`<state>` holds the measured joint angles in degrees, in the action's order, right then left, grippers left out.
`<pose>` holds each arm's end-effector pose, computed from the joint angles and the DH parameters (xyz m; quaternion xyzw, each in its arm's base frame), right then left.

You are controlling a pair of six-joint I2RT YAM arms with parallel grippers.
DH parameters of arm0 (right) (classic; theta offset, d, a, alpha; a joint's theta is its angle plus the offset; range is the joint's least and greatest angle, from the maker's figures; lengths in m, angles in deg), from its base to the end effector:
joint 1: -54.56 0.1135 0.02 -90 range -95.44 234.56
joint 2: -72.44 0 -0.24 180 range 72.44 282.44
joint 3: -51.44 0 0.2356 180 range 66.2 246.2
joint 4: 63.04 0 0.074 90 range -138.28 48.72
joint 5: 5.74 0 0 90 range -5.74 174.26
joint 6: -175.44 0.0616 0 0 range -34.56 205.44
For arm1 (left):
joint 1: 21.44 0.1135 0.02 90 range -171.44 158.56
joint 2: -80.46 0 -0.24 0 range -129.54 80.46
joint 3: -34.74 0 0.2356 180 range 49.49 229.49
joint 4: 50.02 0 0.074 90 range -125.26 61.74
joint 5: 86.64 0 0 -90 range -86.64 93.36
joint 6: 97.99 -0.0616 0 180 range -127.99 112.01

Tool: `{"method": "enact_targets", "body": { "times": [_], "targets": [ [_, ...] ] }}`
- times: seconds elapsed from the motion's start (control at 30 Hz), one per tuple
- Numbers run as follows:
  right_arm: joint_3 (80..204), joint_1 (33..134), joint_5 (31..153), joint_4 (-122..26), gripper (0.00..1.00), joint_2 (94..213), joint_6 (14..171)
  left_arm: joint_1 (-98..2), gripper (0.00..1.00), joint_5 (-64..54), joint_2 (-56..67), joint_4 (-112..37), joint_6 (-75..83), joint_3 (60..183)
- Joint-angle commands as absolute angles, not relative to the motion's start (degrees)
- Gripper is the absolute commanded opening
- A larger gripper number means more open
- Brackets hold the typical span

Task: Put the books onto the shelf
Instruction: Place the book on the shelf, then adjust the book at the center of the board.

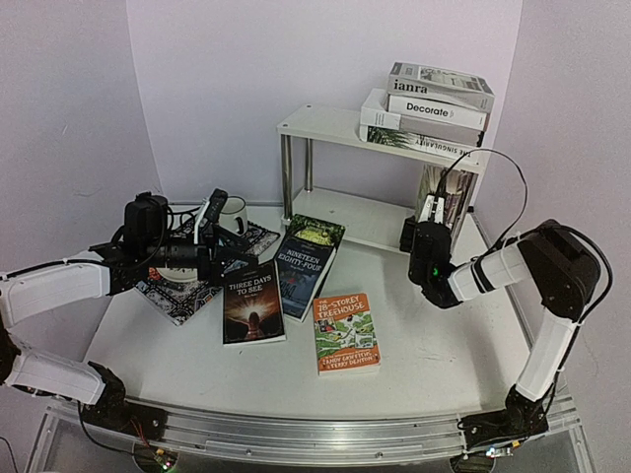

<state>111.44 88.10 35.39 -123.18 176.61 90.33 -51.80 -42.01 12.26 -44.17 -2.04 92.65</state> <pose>0.3239 0.1590 0.2135 0.1844 0.6128 0.0041 0.7684 0.2154 -0.1770 0.2617 0.3824 0.6719 -0.4657 0.4307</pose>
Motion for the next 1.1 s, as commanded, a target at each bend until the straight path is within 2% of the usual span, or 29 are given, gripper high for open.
{"method": "enact_targets", "body": {
  "times": [0.0, 0.23, 0.47, 0.53, 0.6, 0.77, 0.87, 1.07],
  "targets": [
    [108.91, 90.00, 31.68, -140.31, 0.63, 171.36, 90.72, -52.35, 1.00, -42.60, 13.58, -43.96, -2.02, 94.05],
    [102.00, 92.80, 32.43, -140.30, 0.65, 165.45, 92.15, -52.73, 1.00, -42.25, 14.56, -44.03, -1.26, 93.48],
    [93.49, 100.20, 33.87, -134.52, 0.71, 157.80, 93.90, -52.73, 1.00, -37.37, 16.32, -43.98, 0.27, 91.87],
    [92.21, 101.94, 35.44, -128.88, 0.73, 155.05, 96.69, -52.73, 1.00, -33.27, 16.39, -43.95, 2.32, 91.80],
    [91.98, 103.13, 38.06, -119.89, 0.76, 152.08, 100.97, -52.73, 1.00, -24.14, 16.53, -42.05, 5.81, 92.74],
    [94.20, 103.80, 44.37, -94.65, 0.91, 147.25, 114.92, -52.58, 1.00, -9.94, 14.82, -30.28, 8.44, 98.83],
    [94.76, 104.32, 50.48, -86.12, 0.98, 145.23, 120.35, -52.29, 1.00, -8.15, 12.34, -25.30, 10.23, 101.81],
    [100.49, 108.11, 53.36, -66.23, 0.98, 146.33, 127.39, -52.19, 1.00, -10.57, 10.39, -25.87, 16.84, 100.57]
  ]
}}
